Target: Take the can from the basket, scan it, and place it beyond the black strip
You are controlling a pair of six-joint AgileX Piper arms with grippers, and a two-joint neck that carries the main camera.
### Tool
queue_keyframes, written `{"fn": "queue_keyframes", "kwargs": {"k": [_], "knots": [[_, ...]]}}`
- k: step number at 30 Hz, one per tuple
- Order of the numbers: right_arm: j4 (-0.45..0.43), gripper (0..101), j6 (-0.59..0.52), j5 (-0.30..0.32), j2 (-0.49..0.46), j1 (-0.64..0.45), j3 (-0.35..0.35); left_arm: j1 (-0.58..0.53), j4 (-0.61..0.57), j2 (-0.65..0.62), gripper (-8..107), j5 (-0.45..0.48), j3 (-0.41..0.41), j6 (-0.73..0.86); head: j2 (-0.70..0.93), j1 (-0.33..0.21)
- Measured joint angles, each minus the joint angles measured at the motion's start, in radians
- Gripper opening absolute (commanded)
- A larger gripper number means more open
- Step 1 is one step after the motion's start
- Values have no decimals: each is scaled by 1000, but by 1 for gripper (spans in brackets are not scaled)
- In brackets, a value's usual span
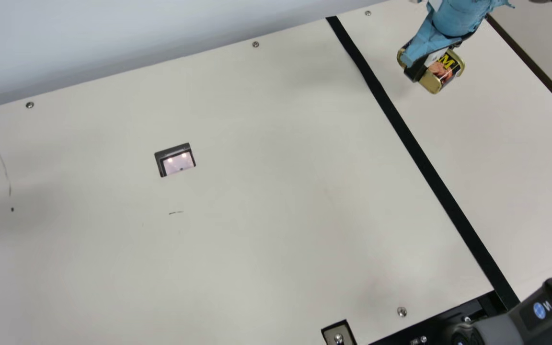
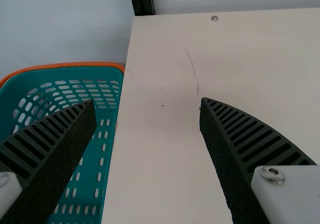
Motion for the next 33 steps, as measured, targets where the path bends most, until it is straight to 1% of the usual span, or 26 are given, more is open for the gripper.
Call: {"fn": "queue_keyframes", "kwargs": {"k": [4, 5, 14, 15, 17, 18, 21, 27, 30, 33], "knots": [[9, 0, 9, -10, 7, -9, 28, 0, 0, 0, 90, 0, 0, 0, 0, -5], [14, 0, 13, -14, 7, -11, 36, 0, 0, 0, 90, 0, 0, 0, 0, 5], [47, 0, 27, -47, 14, -26, 85, 0, 0, 0, 90, 0, 0, 0, 5, 10], [48, 29, 29, -48, 14, -27, 89, 0, 0, 0, 90, 0, 0, 0, 5, 10], [50, 74, 37, -54, 14, -31, 98, 0, 0, 0, 90, 0, 0, 0, 5, 10], [51, 101, 41, -55, 14, -32, 100, 0, 0, 0, 90, 0, 0, 0, 5, 10], [51, 101, 48, -73, 14, -37, 107, 0, 0, 0, 90, 0, 0, 0, 5, 15], [55, 101, 52, -83, 9, -43, 109, 0, 0, 0, 90, 0, 0, 0, 10, 15], [77, 101, 40, -91, 1, -37, 96, 0, 0, 0, 90, 0, 0, 0, 26, 15], [122, 101, 15, -92, -3, -23, 78, 0, 0, 0, 90, 0, 0, 0, 56, 15]]}}
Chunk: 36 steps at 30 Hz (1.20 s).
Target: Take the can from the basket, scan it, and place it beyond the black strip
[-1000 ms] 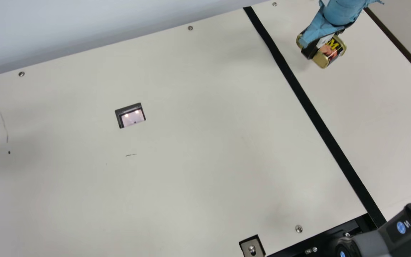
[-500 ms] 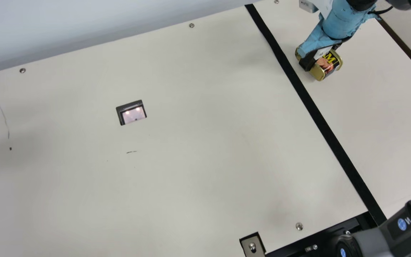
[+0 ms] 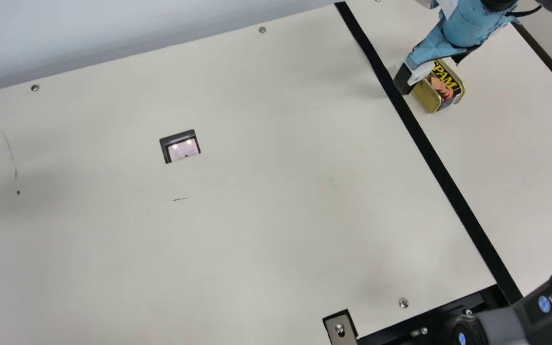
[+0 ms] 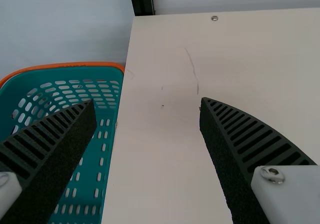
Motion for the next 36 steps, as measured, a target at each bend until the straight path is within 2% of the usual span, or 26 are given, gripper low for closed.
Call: {"fn": "queue_keyframes", "kwargs": {"k": [8, 14, 31, 36], "knots": [[105, 101, -48, 6, -18, 60, -63, 0, 0, 0, 90, 0, 0, 0, 82, 0], [195, 101, -90, -12, -29, 115, -91, 0, 0, 0, 90, 0, 0, 0, 184, 0], [564, 101, -215, -105, -76, 262, -68, 0, 0, 0, 90, 0, 0, 0, 338, 5], [630, 101, -224, -136, -88, 294, -55, 0, 0, 0, 90, 0, 0, 0, 343, 5]]}}
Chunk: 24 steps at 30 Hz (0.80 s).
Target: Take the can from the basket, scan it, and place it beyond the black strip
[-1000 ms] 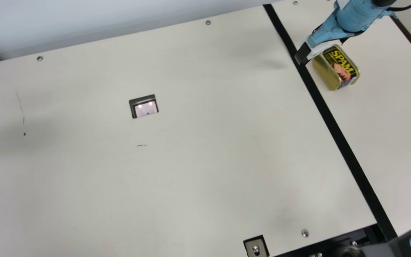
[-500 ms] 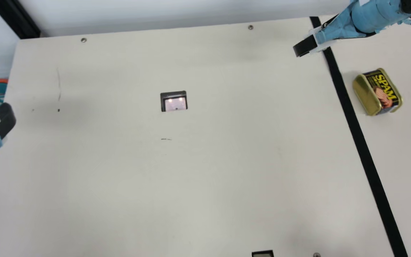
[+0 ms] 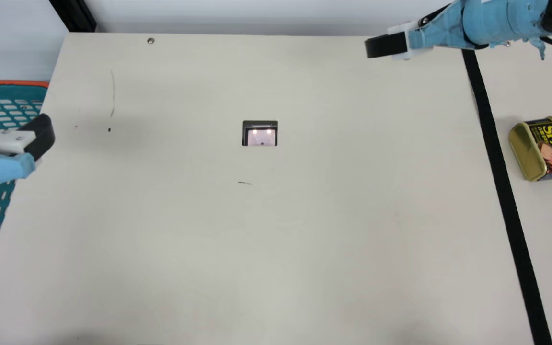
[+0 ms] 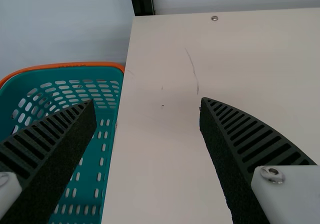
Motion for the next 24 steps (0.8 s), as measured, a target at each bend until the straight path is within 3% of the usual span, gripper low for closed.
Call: {"fn": "queue_keyframes", "kwargs": {"k": [13, 18, 24], "knots": [[-21, 101, 24, -13, -1, 15, -8, 0, 0, 0, 90, 0, 0, 0, 0, 0], [-94, 101, 52, -75, -34, 45, 24, 0, 0, 0, 90, 0, 0, 0, 0, 0], [-179, 101, 95, -190, -108, 79, 113, 0, 0, 0, 90, 0, 0, 0, 0, 0]]}}
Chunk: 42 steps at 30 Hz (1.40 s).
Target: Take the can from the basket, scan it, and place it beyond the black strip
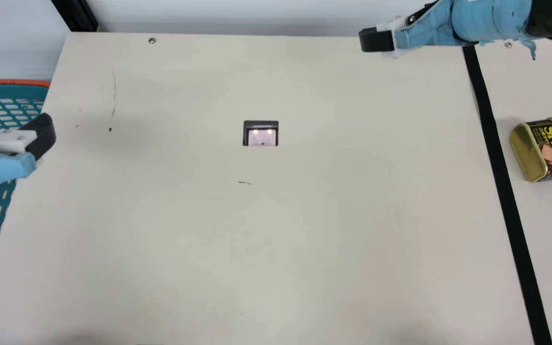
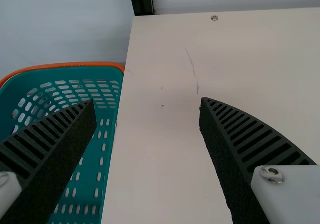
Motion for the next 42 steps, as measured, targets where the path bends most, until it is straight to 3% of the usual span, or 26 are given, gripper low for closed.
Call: {"fn": "queue_keyframes", "kwargs": {"k": [7, 13, 27, 34, 42], "knots": [[-21, 101, 25, -121, -124, 29, 146, 0, 0, 0, 90, 0, 0, 0, 0, 0], [22, 101, -8, -170, -261, 26, 288, 0, 0, 0, 90, 0, 0, 0, 0, 0], [186, 101, -166, -213, -568, -21, 595, 0, 0, 0, 90, 0, 0, 0, 0, 0], [266, 101, -242, -217, -701, -41, 701, 3, 2, -23, 90, -4, 14, -2, 0, 0], [306, 101, -294, -188, -830, -58, 780, 9, 41, -136, 90, -22, 79, -38, 0, 0]]}}
